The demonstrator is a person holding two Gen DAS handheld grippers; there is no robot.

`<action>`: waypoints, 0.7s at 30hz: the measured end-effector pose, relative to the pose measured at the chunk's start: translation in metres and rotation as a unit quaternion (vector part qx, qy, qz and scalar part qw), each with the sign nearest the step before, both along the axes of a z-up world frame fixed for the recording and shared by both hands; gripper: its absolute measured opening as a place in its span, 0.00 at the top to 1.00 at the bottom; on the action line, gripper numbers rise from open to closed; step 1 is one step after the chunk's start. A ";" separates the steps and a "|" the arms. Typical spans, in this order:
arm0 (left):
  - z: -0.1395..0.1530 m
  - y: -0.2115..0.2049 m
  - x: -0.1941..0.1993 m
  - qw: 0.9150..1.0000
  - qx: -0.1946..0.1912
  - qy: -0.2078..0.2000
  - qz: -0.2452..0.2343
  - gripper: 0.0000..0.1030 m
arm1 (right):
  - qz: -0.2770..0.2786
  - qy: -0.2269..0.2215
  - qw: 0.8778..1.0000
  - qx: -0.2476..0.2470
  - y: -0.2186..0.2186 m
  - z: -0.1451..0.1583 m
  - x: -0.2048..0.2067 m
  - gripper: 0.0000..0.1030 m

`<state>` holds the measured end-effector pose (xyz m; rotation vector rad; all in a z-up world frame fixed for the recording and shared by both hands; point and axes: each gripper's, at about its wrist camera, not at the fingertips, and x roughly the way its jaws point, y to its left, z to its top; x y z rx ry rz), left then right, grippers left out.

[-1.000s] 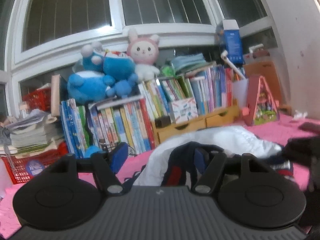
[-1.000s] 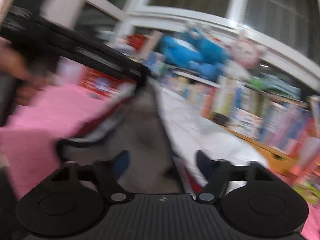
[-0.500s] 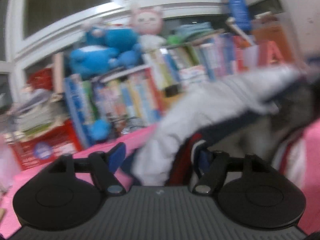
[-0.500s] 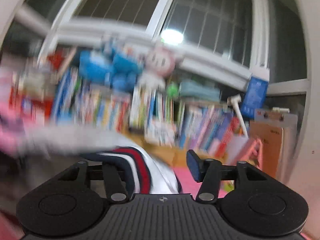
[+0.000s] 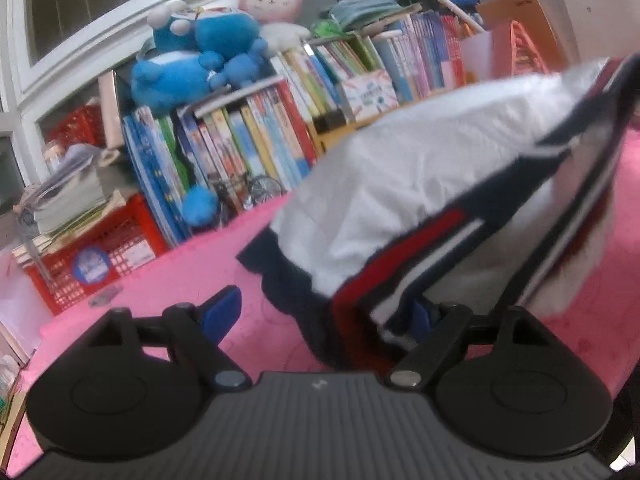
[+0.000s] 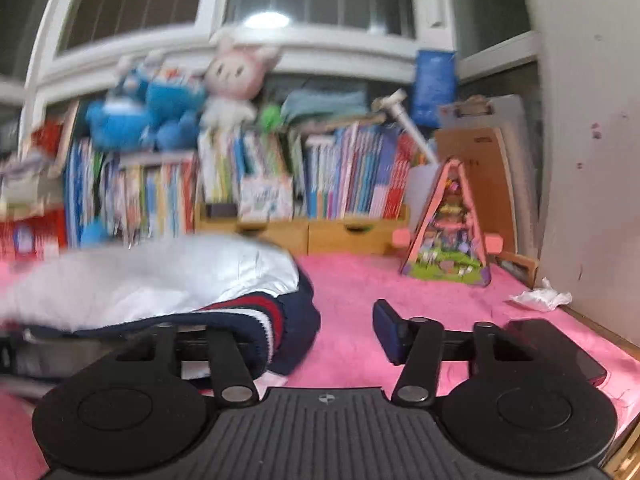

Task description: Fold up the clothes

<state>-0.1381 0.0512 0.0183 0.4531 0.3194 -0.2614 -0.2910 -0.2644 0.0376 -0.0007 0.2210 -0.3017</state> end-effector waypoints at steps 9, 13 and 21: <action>-0.008 0.025 -0.004 0.999 -0.019 0.024 0.044 0.16 | 0.000 0.140 0.983 -0.117 0.023 -0.051 0.005 0.47; -0.009 0.015 -0.009 0.999 -0.041 0.031 0.015 0.21 | 0.016 0.152 0.986 -0.071 0.031 -0.056 0.009 0.48; -0.011 -0.002 0.014 0.999 -0.022 0.006 0.039 0.19 | 0.063 0.122 0.990 -0.014 0.038 -0.046 0.014 0.48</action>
